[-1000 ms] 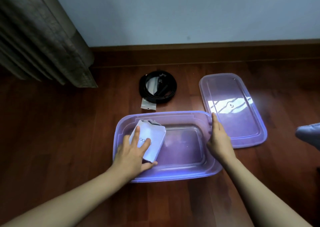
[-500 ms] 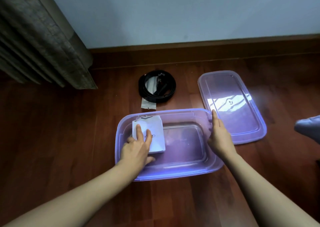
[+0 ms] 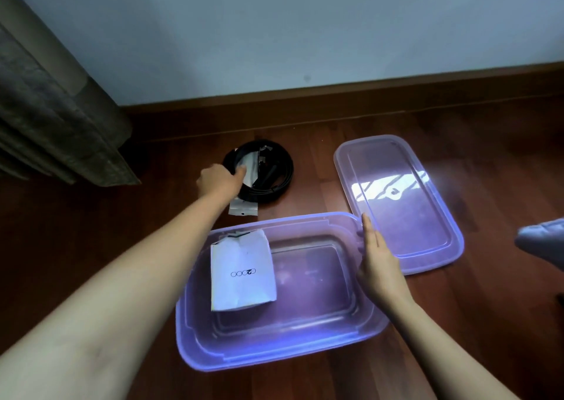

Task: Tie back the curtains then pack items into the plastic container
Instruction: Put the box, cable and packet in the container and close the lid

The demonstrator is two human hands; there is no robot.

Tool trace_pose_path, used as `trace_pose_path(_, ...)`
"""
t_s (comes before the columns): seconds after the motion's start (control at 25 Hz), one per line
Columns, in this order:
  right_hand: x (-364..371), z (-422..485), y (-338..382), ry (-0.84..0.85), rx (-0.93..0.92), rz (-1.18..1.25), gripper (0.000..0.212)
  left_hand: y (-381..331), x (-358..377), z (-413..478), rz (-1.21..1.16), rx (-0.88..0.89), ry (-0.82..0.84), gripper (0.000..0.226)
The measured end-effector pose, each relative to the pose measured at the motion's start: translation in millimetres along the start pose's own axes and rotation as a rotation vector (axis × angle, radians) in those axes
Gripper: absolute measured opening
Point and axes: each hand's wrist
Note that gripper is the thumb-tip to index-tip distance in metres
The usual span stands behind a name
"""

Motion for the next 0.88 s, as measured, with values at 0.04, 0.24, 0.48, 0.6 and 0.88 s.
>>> trace_pose_path(0.04,0,0,0,0.002,0.007,-0.003,0.088,-4,8,9,-0.013,-0.035,0.041,0.066)
trace_pose_path(0.24,1,1,-3,0.018,0.028,-0.001,0.089,-14,29,27,-0.018,-0.055,0.047,0.056)
trace_pose_path(0.48,-1,-1,3,0.009,0.051,-0.024,0.089,-17,25,39,-0.074,-0.079,0.028,0.063)
trace_pose_path(0.6,-3,-1,5,0.014,0.06,-0.04,0.091,-29,28,46,-0.084,-0.082,0.047,0.088)
trace_pose_path(0.88,-4,-2,8,0.021,0.079,-0.018,0.091,-48,35,50,0.049,-0.043,-0.015,0.088)
Point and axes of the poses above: each hand's wrist, its own z-axis towards the middle knuckle, its own x-axis out of the palm, y = z × x, and after that the axes turned 15 degrees about z, right-handed
